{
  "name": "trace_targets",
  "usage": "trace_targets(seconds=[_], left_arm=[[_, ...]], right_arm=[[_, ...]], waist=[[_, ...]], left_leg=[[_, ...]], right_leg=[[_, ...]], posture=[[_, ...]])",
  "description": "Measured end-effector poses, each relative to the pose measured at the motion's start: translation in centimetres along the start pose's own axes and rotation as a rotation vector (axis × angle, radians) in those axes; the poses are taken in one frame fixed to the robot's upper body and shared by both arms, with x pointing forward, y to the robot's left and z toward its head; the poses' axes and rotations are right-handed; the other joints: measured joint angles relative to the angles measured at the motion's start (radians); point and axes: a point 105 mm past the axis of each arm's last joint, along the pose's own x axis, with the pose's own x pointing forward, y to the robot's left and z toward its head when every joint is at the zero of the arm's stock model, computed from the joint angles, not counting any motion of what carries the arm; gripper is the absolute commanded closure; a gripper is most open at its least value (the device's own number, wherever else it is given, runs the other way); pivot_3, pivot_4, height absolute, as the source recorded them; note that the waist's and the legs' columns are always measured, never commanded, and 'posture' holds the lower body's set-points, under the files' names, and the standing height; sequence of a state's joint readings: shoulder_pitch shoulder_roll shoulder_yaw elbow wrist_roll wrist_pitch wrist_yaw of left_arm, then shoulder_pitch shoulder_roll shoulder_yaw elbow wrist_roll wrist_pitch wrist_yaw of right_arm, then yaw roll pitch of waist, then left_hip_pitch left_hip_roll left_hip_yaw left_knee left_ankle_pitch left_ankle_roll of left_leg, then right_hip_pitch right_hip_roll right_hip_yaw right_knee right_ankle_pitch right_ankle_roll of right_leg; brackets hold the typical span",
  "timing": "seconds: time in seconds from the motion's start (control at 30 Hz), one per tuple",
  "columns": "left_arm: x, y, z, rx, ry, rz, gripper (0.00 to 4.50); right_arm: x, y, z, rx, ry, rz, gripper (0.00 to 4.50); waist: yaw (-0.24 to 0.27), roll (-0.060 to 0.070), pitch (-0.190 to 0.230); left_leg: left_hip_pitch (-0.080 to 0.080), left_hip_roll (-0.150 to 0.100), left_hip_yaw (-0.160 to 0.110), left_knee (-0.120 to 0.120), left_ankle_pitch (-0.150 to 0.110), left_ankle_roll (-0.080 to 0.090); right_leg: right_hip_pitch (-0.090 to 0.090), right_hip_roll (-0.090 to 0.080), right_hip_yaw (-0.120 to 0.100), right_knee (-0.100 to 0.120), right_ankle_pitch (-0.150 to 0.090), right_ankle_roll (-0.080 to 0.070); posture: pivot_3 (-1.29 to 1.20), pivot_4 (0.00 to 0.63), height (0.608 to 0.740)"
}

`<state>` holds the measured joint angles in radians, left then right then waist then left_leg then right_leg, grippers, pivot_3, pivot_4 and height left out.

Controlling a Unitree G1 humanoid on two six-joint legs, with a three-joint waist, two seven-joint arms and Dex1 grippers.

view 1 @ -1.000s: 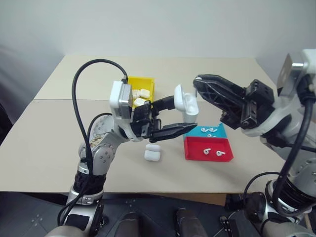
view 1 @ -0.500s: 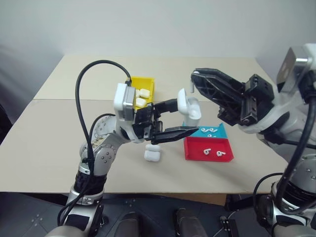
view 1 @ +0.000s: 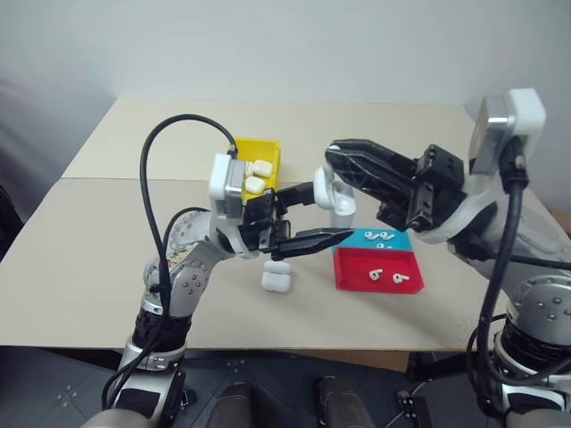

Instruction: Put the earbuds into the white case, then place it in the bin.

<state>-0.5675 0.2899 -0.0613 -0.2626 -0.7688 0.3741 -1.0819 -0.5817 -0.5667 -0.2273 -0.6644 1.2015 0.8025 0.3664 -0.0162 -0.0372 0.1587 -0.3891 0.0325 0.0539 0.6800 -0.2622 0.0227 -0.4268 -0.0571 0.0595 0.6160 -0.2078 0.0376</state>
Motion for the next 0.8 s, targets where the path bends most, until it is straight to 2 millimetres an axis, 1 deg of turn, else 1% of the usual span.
trace_targets(seconds=[0.1, 0.17, 0.2, 0.33, 0.43, 0.8], left_arm=[[0.0, 0.0, 0.0, 0.003, -0.004, -0.001, 1.66], [0.1, -0.1, -0.2, -0.003, 0.0, -0.004, 1.66], [0.0, -0.1, -0.2, -0.002, 0.006, -0.005, 1.66], [-0.2, 0.1, -0.1, 0.008, 0.006, 0.014, 1.66], [0.0, 0.1, 0.1, 0.021, -0.01, 0.01, 1.66], [0.0, 0.0, 0.3, 0.028, -0.013, 0.006, 1.66]], right_arm=[[-0.3, -0.1, -0.1, -0.01, 0.015, -0.017, 3.86], [-1.4, 0.3, -0.4, -0.009, 0.018, -0.032, 3.86], [-2.0, 0.7, -0.9, 0.003, 0.032, -0.034, 3.86], [-3.3, 0.7, -0.9, -0.003, 0.045, -0.065, 3.86], [-3.5, 0.9, -1.4, 0.013, 0.067, -0.06, 3.86], [-3.6, 1.1, -1.1, -0.006, 0.064, -0.058, 3.86]], waist=[[0.0, 0.0, 0.0], [0.006, 0.0, 0.0], [0.007, 0.0, 0.0], [0.003, 0.0, 0.0], [0.0, 0.0, 0.0], [0.003, 0.0, 0.0]], left_leg=[[0.0, 0.0, 0.0, 0.0, 0.0, 0.001], [-0.001, 0.0, -0.001, -0.002, -0.001, 0.001], [-0.002, 0.0, -0.001, -0.001, -0.001, 0.001], [-0.002, 0.0, -0.002, -0.001, -0.001, 0.001], [0.0, 0.0, -0.002, -0.001, -0.001, 0.001], [-0.001, 0.0, -0.002, -0.001, -0.001, 0.001]], right_leg=[[0.0, 0.0, 0.0, -0.001, 0.0, 0.0], [0.001, 0.0, -0.002, -0.004, 0.0, 0.0], [0.001, 0.0, -0.003, -0.005, 0.0, 0.0], [0.001, -0.001, -0.002, -0.005, 0.001, 0.001], [0.002, -0.001, -0.002, -0.004, 0.001, 0.001], [0.002, 0.0, -0.002, -0.005, 0.001, 0.001]], posture=[[0.0, 0.15, 0.74], [0.0, 0.15, 0.74], [0.0, 0.15, 0.74], [0.0, 0.15, 0.74], [0.0, 0.15, 0.74], [0.0, 0.15, 0.74]])
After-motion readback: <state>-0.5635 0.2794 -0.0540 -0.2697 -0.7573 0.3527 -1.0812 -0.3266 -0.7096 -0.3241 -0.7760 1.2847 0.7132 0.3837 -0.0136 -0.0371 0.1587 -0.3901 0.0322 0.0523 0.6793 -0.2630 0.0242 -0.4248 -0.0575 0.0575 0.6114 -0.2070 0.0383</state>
